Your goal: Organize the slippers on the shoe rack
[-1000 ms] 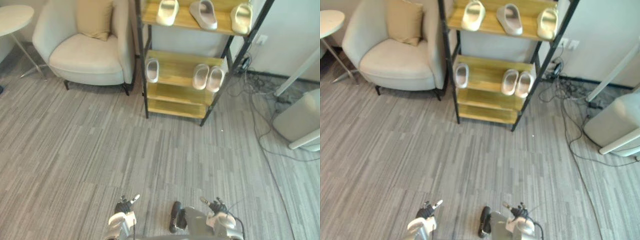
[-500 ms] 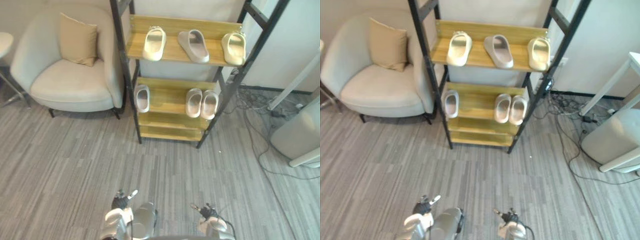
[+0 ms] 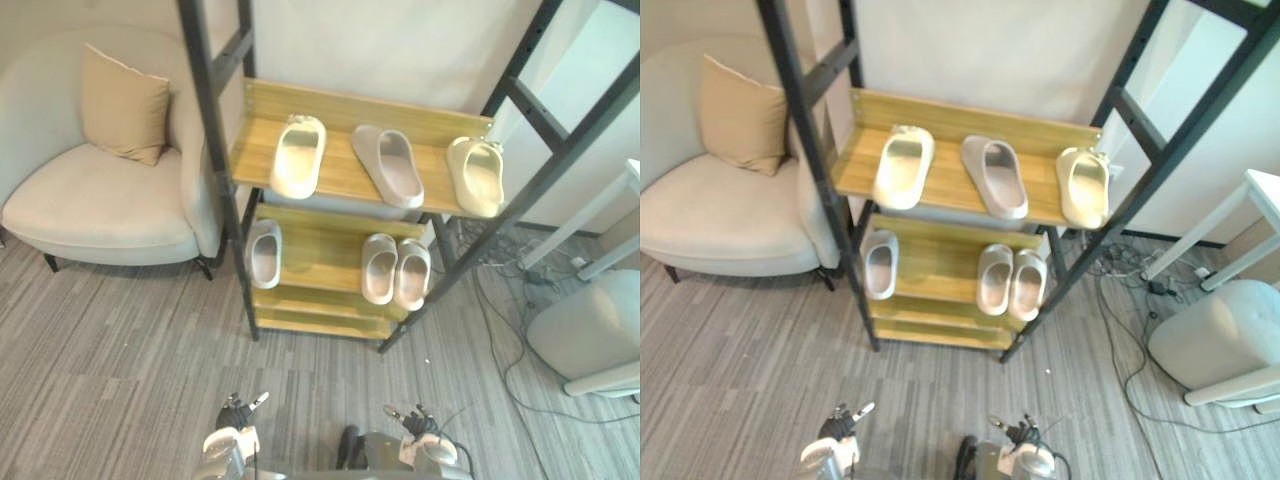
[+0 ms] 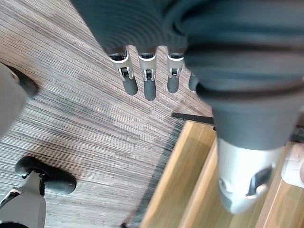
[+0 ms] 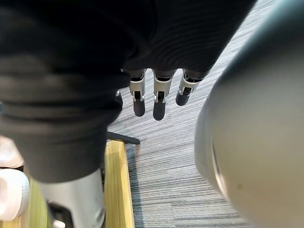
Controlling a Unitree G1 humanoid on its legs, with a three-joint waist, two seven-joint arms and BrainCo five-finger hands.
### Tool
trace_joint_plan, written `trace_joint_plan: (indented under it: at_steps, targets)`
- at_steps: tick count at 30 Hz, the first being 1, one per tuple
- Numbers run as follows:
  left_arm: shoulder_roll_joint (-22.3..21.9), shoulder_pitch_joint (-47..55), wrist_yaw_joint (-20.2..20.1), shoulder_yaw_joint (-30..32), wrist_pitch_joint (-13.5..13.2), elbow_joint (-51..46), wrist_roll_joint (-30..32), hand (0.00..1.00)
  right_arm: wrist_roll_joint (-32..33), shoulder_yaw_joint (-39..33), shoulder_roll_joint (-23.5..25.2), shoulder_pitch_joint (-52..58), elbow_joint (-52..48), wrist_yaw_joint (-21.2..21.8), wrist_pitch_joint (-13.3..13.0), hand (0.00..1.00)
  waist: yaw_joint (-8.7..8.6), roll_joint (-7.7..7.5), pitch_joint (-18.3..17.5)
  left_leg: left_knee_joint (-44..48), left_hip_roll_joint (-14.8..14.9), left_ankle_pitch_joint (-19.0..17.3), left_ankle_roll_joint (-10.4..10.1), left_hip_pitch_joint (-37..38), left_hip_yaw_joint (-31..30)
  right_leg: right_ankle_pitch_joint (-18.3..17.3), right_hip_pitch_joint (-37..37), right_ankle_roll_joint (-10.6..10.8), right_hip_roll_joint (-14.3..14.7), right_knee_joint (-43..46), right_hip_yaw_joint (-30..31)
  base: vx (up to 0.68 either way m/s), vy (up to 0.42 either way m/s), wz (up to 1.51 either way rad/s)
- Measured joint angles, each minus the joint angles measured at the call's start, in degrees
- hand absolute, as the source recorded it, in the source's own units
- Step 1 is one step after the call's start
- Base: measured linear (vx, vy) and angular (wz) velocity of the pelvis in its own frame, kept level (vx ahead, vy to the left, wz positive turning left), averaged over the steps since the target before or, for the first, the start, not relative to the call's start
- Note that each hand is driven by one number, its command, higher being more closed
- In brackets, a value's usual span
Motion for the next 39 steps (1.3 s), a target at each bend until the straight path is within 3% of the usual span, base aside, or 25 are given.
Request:
trace_joint_plan:
  at_steps: [2,3,4,6,8,10,11,12,14,21,35,39]
  targets:
    - [-0.6,-0.3,0.0,0.2,0.0,0.2,0.0,0.00,0.0,-0.2,0.0,-0.5,0.3,0.0,-0.1,0.00,-0.41,1.24,-0.4,7.7,0.9,0.0,0.0,-4.0,-3.5,-2.2,0.6,-1.1,1.3,-0.6,-1.8,0.49,-0.301,0.33]
    - [-0.9,-0.5,0.0,0.6,0.1,0.3,0.0,0.00,0.0,0.0,0.0,-0.5,0.5,-0.1,-0.1,0.00,-0.93,2.07,-0.1,13.8,0.8,0.7,-1.1,-6.8,-4.6,-2.6,2.2,-1.8,2.2,-2.1,-2.9,0.43,-0.254,0.30]
    - [-1.1,-0.6,0.0,1.3,0.2,0.0,0.2,0.00,0.1,1.0,0.0,-0.7,0.6,-0.2,0.1,0.00,-1.02,2.64,0.2,24.7,0.8,4.0,-3.7,-11.2,-4.7,-2.5,5.5,-2.1,3.5,-5.3,-2.9,0.41,-0.173,0.20]
    - [-0.3,0.0,0.0,1.2,0.1,-0.4,0.5,0.00,0.2,1.2,0.7,-1.0,0.8,-0.6,0.1,0.00,-0.84,1.88,0.9,31.6,2.2,1.9,-3.3,-14.1,-1.5,-2.3,12.6,-2.4,4.3,-10.0,-2.1,0.41,-0.134,0.02]
    - [-0.2,0.8,0.0,0.9,0.0,-2.1,0.5,0.00,0.2,0.8,0.6,-1.1,1.1,-0.7,0.1,0.00,-0.49,1.26,0.8,30.0,3.3,0.1,-5.2,-17.1,1.7,-2.3,16.7,-2.5,3.8,-12.5,-0.6,0.28,-0.044,-0.24]
    - [-0.1,0.6,0.0,-0.6,0.0,-2.5,0.5,0.00,0.3,0.7,0.4,-2.0,0.8,-1.0,0.0,0.00,-0.47,1.50,0.7,22.5,3.3,-0.4,-4.9,-21.3,2.0,-2.1,17.8,-2.3,3.0,-13.9,0.9,0.22,0.086,-0.46]
    - [-0.5,0.4,0.0,-1.5,0.0,-2.4,0.5,0.00,0.3,0.5,0.1,-2.0,0.6,-1.0,-0.1,0.00,-0.50,2.86,0.3,11.0,3.5,6.2,-4.3,-22.4,0.6,-2.0,17.9,-0.8,3.4,-14.1,1.5,0.15,0.153,-0.46]
    - [-0.6,0.4,-0.1,-1.7,0.0,-2.2,0.5,0.00,0.3,0.3,0.0,-2.0,0.8,-1.0,0.0,0.00,-0.29,2.55,0.3,10.9,3.3,6.5,-4.7,-22.4,0.9,-2.4,18.1,0.2,3.1,-14.5,2.3,0.16,0.162,-0.39]
    - [0.4,0.1,0.0,-2.2,0.0,-1.2,1.1,0.00,0.2,0.7,0.3,-1.4,0.8,-0.7,0.4,0.00,-0.11,1.44,0.1,7.4,1.4,7.5,-3.5,-20.1,2.2,-1.9,18.7,1.4,1.0,-15.8,3.9,0.13,0.144,-0.18]
    - [0.8,-0.1,0.0,-2.2,0.0,0.5,2.2,0.00,0.1,0.9,0.3,0.8,0.8,-0.7,0.5,0.00,-0.47,0.84,-0.3,3.4,-1.4,8.8,-1.4,-17.0,4.7,-0.5,20.0,4.2,-2.2,-18.0,6.4,0.06,0.117,-0.14]
    - [2.1,3.0,0.1,-2.2,0.0,0.8,3.3,0.00,0.2,1.8,0.0,3.1,-0.7,-1.1,-0.1,0.00,-1.82,-0.35,-2.6,-3.5,-2.3,12.9,-0.6,-13.6,7.3,1.3,19.3,5.2,-3.6,-20.0,9.2,-0.06,0.014,-0.10]
    - [2.3,3.3,0.2,-2.9,0.0,0.5,3.3,0.00,0.0,4.3,-1.0,6.5,-11.8,-1.4,0.2,0.00,-2.33,-0.32,-2.6,-3.5,-2.3,12.9,-0.8,-13.7,8.0,1.4,18.8,5.8,-3.6,-20.0,10.1,-0.04,0.009,-0.11]
